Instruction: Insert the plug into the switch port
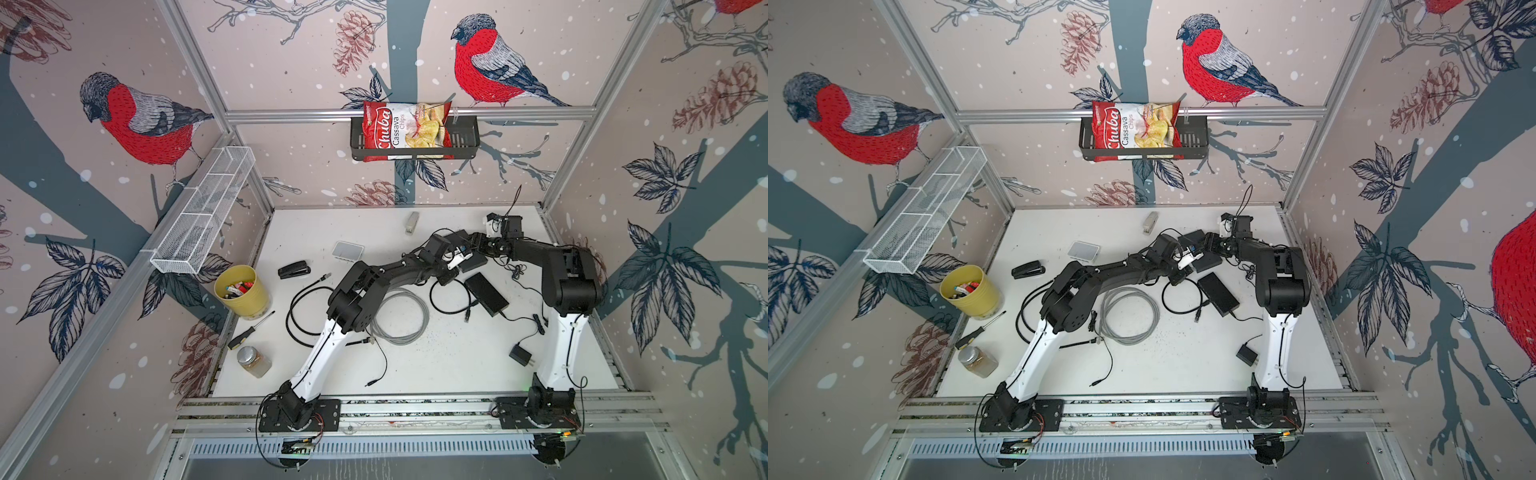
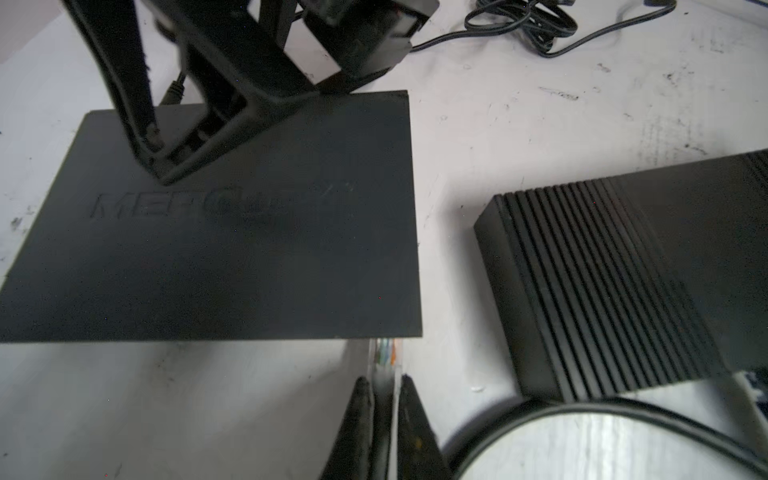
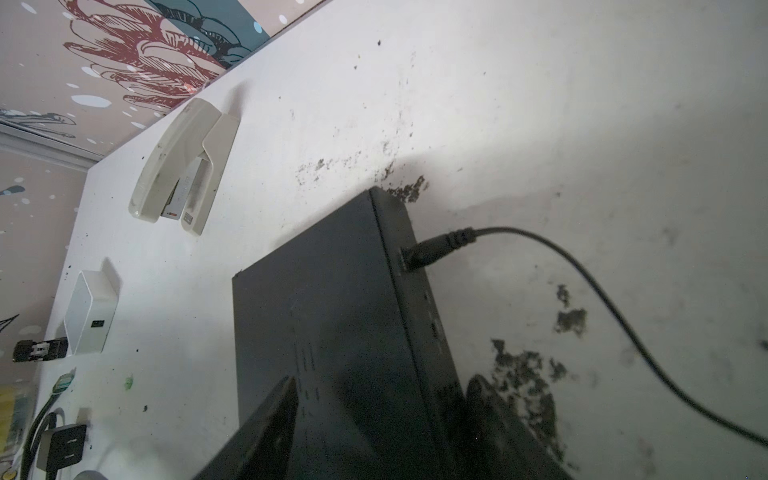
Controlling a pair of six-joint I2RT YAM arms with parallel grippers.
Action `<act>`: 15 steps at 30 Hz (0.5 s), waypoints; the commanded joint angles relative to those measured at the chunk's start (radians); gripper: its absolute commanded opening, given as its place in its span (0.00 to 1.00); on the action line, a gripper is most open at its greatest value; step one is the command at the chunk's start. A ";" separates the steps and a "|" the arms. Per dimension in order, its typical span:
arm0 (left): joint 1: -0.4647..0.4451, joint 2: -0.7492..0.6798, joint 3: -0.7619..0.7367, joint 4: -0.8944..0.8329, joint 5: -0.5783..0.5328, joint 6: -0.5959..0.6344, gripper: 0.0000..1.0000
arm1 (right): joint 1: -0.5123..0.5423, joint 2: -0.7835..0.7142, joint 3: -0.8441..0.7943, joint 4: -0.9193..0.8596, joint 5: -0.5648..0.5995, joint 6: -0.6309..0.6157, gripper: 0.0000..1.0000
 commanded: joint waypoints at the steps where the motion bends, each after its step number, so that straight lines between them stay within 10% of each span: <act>1: -0.004 -0.004 0.013 0.052 -0.032 0.008 0.01 | 0.006 0.025 -0.027 -0.250 -0.010 0.048 0.65; 15: -0.020 0.026 0.050 0.091 -0.121 0.003 0.00 | 0.014 0.011 -0.087 -0.198 -0.081 0.126 0.61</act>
